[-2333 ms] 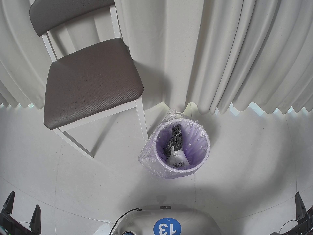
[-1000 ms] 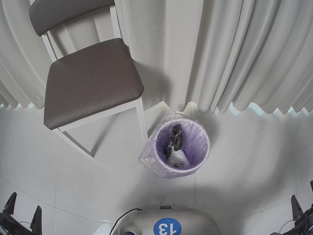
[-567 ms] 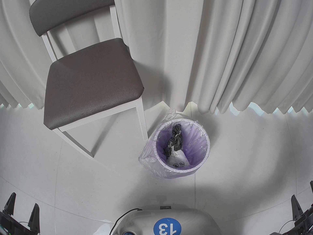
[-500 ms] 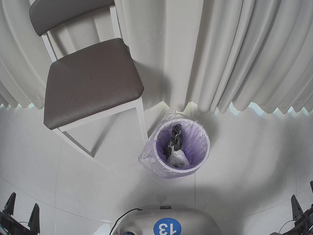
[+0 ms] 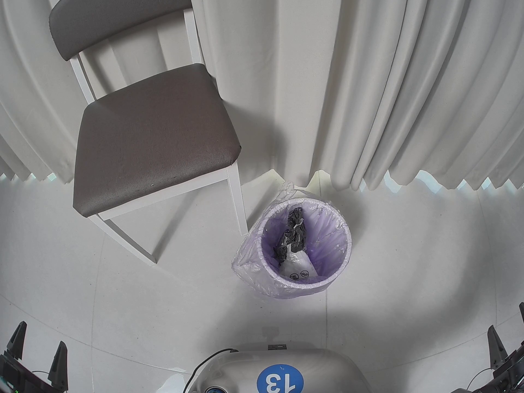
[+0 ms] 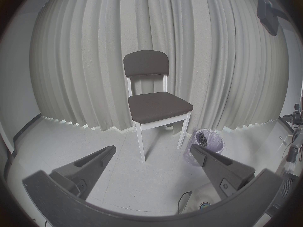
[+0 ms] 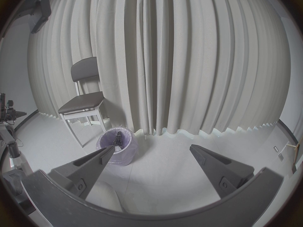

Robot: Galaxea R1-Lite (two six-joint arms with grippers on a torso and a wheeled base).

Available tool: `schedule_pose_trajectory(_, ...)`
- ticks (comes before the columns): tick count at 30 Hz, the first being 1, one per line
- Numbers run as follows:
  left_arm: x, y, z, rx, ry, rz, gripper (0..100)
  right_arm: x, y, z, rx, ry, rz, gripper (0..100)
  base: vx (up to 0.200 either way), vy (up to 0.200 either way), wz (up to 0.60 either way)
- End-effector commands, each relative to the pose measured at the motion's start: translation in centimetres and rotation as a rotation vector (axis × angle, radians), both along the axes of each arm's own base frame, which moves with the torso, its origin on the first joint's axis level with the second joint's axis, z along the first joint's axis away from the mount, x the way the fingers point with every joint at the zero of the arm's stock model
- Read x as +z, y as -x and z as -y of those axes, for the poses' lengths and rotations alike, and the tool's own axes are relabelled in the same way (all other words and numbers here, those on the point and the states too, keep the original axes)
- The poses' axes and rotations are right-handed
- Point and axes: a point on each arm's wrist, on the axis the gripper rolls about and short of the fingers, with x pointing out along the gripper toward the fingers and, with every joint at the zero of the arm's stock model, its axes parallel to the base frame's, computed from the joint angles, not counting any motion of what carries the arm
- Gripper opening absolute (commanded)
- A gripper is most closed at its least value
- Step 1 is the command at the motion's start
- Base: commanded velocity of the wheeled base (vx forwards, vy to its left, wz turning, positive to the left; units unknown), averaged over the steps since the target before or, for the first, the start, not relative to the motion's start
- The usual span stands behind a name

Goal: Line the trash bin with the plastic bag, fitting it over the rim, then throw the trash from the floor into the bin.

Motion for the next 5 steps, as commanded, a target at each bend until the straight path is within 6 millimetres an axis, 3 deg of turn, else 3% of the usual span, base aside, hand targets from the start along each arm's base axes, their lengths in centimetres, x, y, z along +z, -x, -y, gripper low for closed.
schedule_pose_trajectory(1, -0.52, -0.02, 0.00, 0.000, 0.000, -0.003, 100, -0.52, -0.04, 0.00, -0.001, -0.002, -0.006, 100, 0.000, 0.000, 0.00)
schedule_pose_trajectory(5, -0.52, -0.02, 0.00, 0.000, 0.000, -0.003, 100, -0.52, -0.04, 0.01, -0.003, -0.003, -0.006, 100, 0.000, 0.000, 0.00)
